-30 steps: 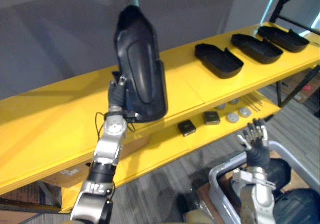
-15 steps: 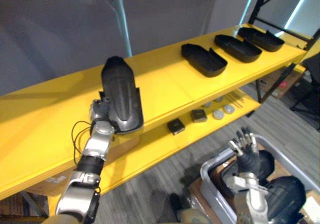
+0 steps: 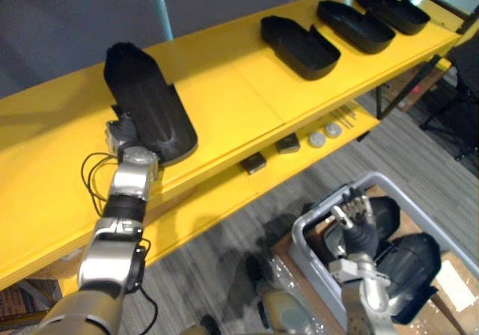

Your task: Walk over and take plastic housings, then place them on the shelf

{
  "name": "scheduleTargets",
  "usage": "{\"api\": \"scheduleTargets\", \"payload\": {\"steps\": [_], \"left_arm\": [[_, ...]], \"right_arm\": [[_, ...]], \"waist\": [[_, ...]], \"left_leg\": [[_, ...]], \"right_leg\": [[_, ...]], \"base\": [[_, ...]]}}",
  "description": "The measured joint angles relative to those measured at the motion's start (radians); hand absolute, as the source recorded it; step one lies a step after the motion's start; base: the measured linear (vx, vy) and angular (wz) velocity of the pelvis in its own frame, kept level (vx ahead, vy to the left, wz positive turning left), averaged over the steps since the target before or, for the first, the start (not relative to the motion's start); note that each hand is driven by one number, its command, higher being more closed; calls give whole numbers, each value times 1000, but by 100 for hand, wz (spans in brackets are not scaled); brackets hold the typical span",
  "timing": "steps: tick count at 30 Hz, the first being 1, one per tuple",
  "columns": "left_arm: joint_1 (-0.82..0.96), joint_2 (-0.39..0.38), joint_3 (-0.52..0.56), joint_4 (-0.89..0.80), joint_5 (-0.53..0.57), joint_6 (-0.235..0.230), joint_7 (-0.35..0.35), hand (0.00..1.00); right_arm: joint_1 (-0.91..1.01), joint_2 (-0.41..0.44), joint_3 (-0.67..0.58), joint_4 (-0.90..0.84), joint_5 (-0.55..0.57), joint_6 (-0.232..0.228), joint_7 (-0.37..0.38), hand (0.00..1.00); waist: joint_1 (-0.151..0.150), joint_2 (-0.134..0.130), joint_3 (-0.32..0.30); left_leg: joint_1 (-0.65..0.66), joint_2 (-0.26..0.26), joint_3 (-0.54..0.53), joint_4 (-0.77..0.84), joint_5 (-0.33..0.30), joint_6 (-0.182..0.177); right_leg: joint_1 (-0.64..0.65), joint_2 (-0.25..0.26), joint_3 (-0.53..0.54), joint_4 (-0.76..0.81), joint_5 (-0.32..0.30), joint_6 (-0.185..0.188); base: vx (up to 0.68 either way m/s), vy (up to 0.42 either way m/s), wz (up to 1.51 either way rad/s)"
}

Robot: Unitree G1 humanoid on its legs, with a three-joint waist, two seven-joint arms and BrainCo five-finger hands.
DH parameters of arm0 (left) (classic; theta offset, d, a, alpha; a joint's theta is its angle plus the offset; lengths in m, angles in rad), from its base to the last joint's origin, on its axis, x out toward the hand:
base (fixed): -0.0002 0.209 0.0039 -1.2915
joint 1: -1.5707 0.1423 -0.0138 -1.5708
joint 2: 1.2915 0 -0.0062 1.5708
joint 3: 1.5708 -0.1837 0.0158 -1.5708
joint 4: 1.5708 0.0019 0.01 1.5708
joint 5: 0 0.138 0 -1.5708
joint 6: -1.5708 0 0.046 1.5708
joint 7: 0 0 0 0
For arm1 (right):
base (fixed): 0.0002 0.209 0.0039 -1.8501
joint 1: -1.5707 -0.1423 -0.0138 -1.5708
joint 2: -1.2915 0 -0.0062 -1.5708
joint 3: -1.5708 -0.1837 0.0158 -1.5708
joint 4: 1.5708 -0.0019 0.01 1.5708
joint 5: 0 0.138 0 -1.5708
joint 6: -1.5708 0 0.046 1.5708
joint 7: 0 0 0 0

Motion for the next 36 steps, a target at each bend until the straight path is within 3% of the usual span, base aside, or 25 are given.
{"api": "scheduleTargets", "payload": {"steps": [10, 19, 25, 28, 31, 34, 36], "left_arm": [[-73, 46, -40, 26, -42, -22, 79, 0], [-84, 84, -46, 32, -86, -32, 115, 0], [-79, 83, -46, 33, -215, -163, 159, 0], [-45, 82, -46, -42, -290, -281, 154, 0], [-21, 82, -40, -124, -341, -362, 118, 0], [-1, 86, -25, -224, -346, -396, 75, 0], [13, 86, -17, -259, -354, -401, 36, 0]], "right_arm": [[-10, -34, 64, 0, 38, 0, -60, 0], [-7, -44, 101, 0, 57, -4, -77, 0], [29, -56, 140, 0, 55, -24, -76, 0], [50, -56, 140, 0, 55, -56, -68, 0], [49, -56, 141, 0, 42, -65, -45, 0], [49, -57, 140, 0, 12, -68, -31, 0], [48, -57, 136, 0, -4, -71, -27, 0]], "waist": [[-1, 1, 59], [-1, 10, 67], [-1, 10, 67], [-3, 10, 67], [7, 11, 67], [21, 26, 59], [31, 52, 41]], "left_leg": [[-53, -1, -15, 66, -25, 12], [-65, -2, -25, 68, -25, 13], [-48, -2, -32, 64, -25, 13], [-29, 0, -40, 58, -25, 13], [-8, -1, -44, 46, -23, 12], [6, 0, -50, 36, -20, 11], [10, -1, -56, 29, -16, 12]], "right_leg": [[-20, -13, -4, 0, 1, 1], [-29, -14, -8, 9, 10, 12], [-13, -13, -15, 9, 4, 4], [10, -13, -24, 5, -1, 0], [27, -13, -30, 0, -6, -4], [41, -12, -39, 0, -10, -10], [44, -8, -55, 8, -6, -4]], "base": [[-21, 3, 3], [13, -6, 1], [-1, -2, 2], [-1, 0, 7], [-5, -2, 3], [22, -3, 7], [56, -8, 8]]}}
